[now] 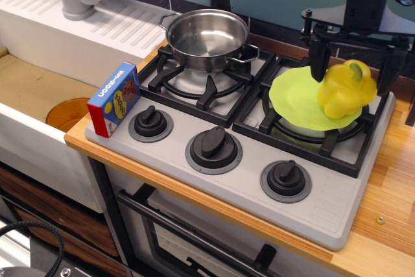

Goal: Put yellowpepper on plate and cookiebox in pot or pan on stove

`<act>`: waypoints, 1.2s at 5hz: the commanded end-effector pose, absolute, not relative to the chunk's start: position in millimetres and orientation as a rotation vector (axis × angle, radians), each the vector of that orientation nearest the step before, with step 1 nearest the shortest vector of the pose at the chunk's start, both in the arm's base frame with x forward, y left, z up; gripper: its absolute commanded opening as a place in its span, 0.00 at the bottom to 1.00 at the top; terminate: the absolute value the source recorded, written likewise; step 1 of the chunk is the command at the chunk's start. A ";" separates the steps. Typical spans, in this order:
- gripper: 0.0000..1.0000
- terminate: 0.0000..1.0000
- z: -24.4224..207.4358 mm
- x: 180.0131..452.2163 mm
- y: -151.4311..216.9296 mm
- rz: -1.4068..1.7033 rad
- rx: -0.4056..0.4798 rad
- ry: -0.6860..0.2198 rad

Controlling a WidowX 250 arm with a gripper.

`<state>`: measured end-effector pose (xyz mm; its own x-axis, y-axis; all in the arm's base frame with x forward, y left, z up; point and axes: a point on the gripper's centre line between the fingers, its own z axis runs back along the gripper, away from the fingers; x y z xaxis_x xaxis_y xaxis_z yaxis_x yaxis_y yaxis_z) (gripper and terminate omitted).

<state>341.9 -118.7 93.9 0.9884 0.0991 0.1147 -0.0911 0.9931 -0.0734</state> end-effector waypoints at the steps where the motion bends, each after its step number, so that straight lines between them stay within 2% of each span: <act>1: 1.00 0.00 122.1 344.1 -123.1 0.101 -0.090 -0.172; 4: 1.00 0.00 151.9 331.1 -124.8 0.109 -0.069 -0.113; 5: 1.00 0.00 179.0 321.6 -117.9 0.098 -0.024 -0.064; 6: 1.00 0.00 197.1 310.8 -123.5 0.038 0.077 -0.013</act>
<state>308.2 -118.3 173.2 0.9975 0.0472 -0.0525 -0.0416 0.9938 0.1031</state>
